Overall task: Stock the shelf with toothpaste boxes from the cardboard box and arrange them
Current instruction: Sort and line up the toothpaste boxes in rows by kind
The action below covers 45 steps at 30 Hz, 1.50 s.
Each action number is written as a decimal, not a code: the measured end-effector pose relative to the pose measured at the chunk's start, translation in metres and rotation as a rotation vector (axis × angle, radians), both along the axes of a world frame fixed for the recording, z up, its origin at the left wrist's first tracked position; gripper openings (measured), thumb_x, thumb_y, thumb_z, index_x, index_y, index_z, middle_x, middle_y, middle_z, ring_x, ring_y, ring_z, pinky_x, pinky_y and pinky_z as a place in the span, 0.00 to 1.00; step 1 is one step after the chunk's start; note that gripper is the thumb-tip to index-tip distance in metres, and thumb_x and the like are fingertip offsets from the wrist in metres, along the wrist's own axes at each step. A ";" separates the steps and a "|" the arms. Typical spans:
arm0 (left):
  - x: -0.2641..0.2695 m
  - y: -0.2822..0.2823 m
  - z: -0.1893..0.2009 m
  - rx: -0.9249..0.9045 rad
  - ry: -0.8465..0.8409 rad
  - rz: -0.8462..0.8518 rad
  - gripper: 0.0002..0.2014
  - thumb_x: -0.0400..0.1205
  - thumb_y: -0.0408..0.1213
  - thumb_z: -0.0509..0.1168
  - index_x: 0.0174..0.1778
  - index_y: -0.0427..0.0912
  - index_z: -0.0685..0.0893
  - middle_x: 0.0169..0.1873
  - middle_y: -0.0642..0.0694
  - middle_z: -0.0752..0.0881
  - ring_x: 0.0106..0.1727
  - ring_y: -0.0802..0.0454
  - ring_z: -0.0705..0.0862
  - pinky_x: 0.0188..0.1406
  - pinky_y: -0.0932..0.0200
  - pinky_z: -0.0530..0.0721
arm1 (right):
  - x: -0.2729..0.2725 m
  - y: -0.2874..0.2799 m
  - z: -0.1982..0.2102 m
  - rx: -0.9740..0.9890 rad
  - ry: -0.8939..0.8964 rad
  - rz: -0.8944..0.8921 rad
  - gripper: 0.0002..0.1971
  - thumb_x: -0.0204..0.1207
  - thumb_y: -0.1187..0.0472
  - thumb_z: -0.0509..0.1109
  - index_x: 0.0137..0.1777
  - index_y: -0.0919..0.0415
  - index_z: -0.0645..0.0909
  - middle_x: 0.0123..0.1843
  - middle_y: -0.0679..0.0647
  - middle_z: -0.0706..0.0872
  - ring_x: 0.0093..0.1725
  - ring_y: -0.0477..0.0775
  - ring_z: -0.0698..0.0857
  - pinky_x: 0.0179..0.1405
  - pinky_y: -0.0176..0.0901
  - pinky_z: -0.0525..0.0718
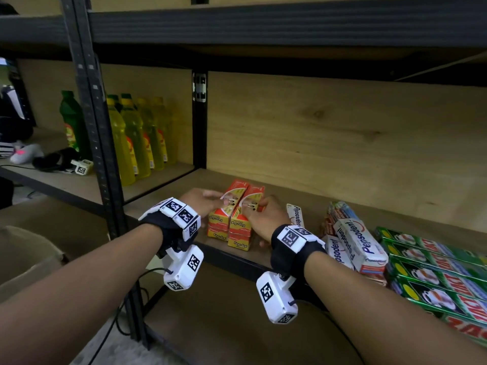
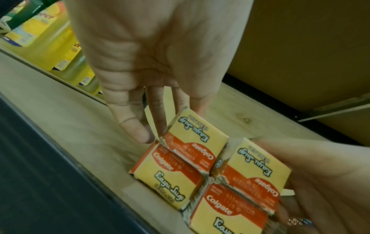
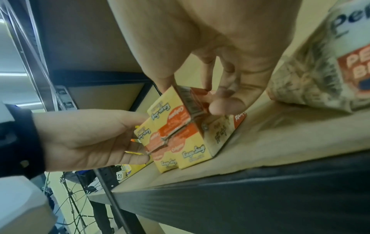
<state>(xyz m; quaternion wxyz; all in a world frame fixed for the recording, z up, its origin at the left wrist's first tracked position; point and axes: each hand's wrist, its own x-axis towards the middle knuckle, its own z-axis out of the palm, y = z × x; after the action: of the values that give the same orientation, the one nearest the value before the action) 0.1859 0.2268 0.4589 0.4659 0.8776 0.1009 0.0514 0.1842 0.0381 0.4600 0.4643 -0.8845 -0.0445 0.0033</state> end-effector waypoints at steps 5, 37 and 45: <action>-0.006 -0.005 0.008 0.204 -0.030 0.029 0.19 0.77 0.57 0.71 0.63 0.58 0.85 0.53 0.53 0.89 0.54 0.52 0.86 0.48 0.59 0.84 | -0.001 -0.017 0.013 -0.090 0.032 0.083 0.18 0.78 0.39 0.70 0.63 0.44 0.79 0.47 0.45 0.84 0.38 0.52 0.86 0.25 0.43 0.86; 0.007 -0.184 0.012 0.528 0.034 -0.249 0.34 0.75 0.59 0.72 0.75 0.48 0.75 0.70 0.46 0.81 0.65 0.46 0.83 0.53 0.62 0.79 | -0.014 -0.208 0.040 -0.604 -0.004 -0.057 0.32 0.74 0.34 0.69 0.72 0.52 0.74 0.66 0.54 0.84 0.58 0.56 0.85 0.50 0.42 0.83; 0.010 -0.186 0.009 0.580 0.059 -0.230 0.19 0.71 0.48 0.76 0.54 0.46 0.82 0.50 0.45 0.84 0.51 0.45 0.86 0.55 0.50 0.86 | -0.019 -0.204 0.037 -0.512 0.022 -0.044 0.31 0.75 0.41 0.72 0.72 0.57 0.74 0.64 0.56 0.84 0.58 0.58 0.87 0.55 0.54 0.89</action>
<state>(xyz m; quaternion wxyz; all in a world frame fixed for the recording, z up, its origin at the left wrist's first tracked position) 0.1957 0.0410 0.4677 0.1959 0.9806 -0.0046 -0.0008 0.1649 -0.1655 0.4967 0.2255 -0.9740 -0.0181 0.0140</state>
